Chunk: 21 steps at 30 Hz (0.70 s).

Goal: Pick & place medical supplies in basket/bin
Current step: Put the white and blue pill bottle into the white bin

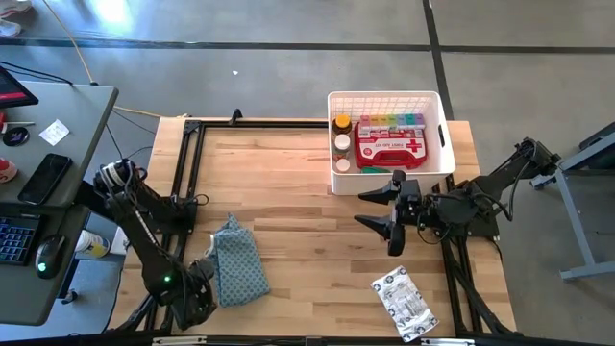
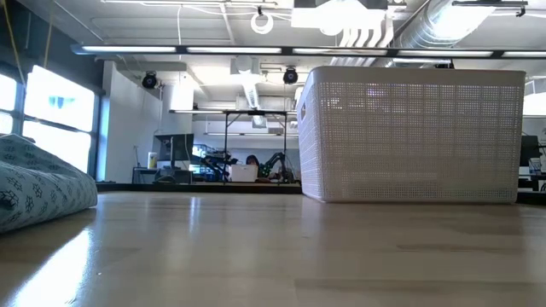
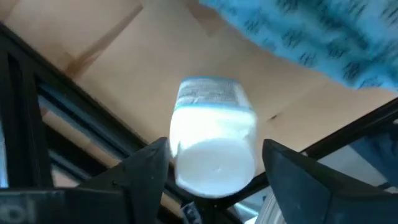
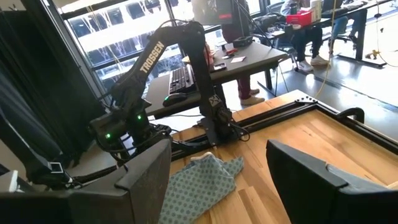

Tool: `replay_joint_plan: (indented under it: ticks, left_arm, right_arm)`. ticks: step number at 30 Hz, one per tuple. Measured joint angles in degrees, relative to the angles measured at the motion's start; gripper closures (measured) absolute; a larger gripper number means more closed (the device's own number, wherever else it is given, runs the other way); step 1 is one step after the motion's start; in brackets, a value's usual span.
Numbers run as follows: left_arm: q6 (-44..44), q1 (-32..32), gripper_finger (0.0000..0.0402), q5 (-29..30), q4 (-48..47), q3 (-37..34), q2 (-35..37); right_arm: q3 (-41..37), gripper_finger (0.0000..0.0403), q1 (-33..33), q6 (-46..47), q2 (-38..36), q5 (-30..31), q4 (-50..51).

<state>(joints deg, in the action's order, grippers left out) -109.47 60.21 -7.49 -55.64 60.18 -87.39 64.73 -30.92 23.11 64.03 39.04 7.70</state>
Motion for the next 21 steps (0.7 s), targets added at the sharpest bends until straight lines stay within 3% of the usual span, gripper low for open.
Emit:
replay_joint_plan:
  ticks: [9,21]
  left_arm:
    - [0.09,-0.01,0.0171,-0.91,0.1,0.02,0.0]
    - [2.18,-2.33,0.0183,-3.89,0.12,0.17,0.03]
  right_arm:
    - [0.0,0.0148,0.0,0.0,0.02,-0.01,0.22]
    - [0.0,0.0149,0.0,-0.02,0.02,-0.01,0.26]
